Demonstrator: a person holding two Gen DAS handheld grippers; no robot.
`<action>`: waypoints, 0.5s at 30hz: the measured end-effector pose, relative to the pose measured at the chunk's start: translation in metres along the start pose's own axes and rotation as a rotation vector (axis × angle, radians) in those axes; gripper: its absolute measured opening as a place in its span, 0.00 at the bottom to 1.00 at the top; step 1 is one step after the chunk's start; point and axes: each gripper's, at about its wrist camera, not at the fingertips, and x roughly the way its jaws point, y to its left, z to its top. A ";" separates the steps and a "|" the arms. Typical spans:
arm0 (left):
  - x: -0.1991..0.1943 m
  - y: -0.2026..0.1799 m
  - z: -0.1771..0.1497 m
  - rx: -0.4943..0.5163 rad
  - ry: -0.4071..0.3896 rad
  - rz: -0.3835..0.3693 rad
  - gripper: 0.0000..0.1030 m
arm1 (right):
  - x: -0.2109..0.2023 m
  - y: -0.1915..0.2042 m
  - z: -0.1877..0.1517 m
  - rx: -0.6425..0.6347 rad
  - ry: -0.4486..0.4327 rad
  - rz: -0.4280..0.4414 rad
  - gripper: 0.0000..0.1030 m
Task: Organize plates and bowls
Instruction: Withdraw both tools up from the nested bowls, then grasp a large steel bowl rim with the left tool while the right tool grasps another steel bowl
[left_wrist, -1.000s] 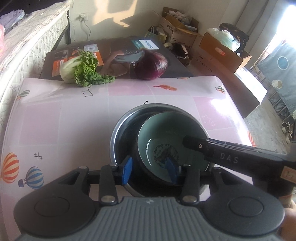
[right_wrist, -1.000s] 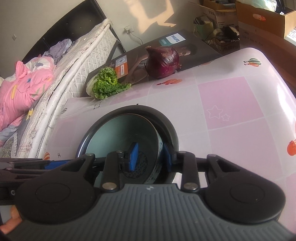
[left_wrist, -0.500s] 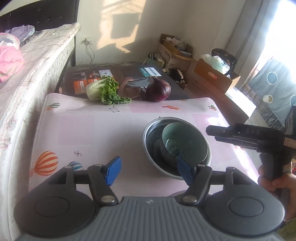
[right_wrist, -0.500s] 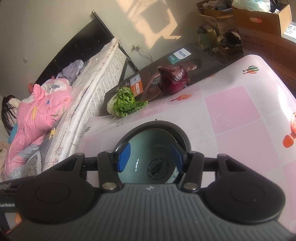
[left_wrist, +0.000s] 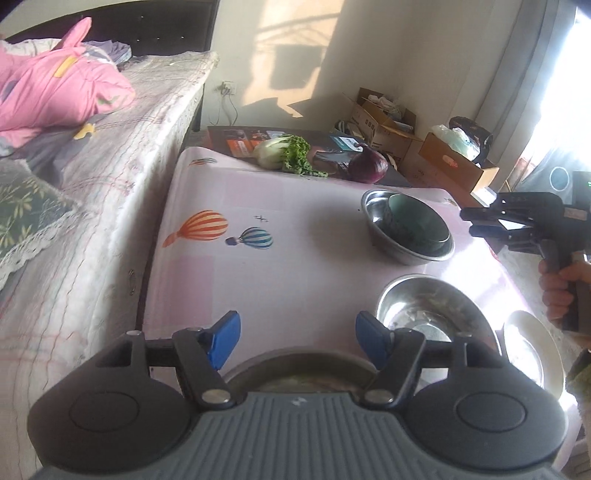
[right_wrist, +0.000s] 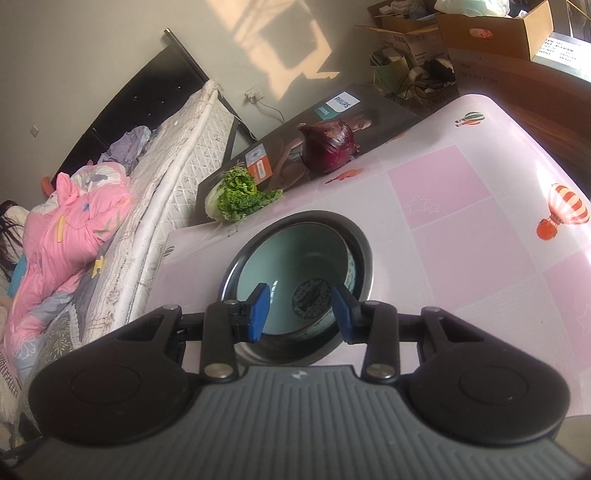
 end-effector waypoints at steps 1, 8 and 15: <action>-0.007 0.005 -0.007 -0.009 -0.013 0.004 0.68 | -0.009 0.004 -0.006 -0.008 -0.008 0.020 0.36; -0.042 0.001 -0.055 0.072 -0.159 0.122 0.72 | -0.093 0.036 -0.077 -0.110 -0.061 0.132 0.37; -0.058 0.012 -0.106 0.031 -0.163 0.228 0.72 | -0.155 0.058 -0.162 -0.244 -0.089 0.117 0.37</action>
